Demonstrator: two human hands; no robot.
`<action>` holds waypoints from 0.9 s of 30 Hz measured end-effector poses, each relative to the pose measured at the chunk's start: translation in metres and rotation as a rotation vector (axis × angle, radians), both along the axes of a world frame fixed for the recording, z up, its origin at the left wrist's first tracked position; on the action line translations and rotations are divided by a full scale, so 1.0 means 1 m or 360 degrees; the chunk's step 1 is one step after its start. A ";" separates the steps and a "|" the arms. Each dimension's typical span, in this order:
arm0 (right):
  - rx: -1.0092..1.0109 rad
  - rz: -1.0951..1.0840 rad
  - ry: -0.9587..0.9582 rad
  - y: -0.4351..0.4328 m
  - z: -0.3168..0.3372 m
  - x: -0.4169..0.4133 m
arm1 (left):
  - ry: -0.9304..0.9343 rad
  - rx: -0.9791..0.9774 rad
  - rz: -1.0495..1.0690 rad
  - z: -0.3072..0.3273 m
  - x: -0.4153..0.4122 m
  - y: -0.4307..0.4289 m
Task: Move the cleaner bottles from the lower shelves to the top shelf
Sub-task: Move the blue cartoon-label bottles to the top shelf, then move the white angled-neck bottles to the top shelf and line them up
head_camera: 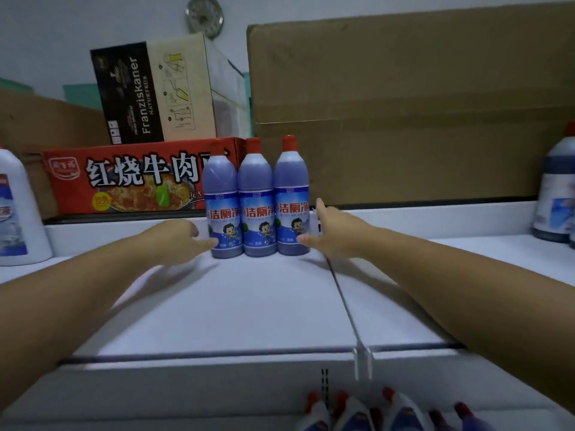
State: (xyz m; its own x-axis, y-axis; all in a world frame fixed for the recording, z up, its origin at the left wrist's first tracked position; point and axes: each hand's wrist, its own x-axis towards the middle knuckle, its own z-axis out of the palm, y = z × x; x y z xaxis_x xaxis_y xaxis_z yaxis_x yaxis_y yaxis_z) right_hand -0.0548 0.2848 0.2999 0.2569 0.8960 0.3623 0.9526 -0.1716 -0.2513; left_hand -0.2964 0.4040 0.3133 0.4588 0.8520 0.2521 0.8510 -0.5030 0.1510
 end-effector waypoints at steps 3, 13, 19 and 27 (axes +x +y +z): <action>0.0022 -0.0013 -0.0210 -0.030 0.006 -0.008 | -0.0072 0.0096 -0.0200 0.007 0.006 -0.055; 0.0900 0.0755 -0.0317 -0.218 -0.041 -0.016 | -0.0806 0.0660 -0.1459 -0.052 0.023 -0.256; 0.0438 0.0378 0.0029 -0.268 -0.155 0.029 | -0.0511 -0.0080 -0.1446 -0.179 0.062 -0.268; -0.0617 -0.0572 0.0941 -0.216 -0.297 0.040 | -0.0249 -0.1166 -0.0209 -0.323 0.125 -0.196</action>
State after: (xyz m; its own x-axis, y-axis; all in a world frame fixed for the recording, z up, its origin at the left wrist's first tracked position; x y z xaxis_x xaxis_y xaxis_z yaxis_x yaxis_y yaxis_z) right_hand -0.0152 0.0689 0.0033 0.6070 0.7559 -0.2454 0.5494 -0.6222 -0.5577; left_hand -0.1716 0.2076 -0.0096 0.5733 0.7675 -0.2867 0.7324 -0.3232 0.5993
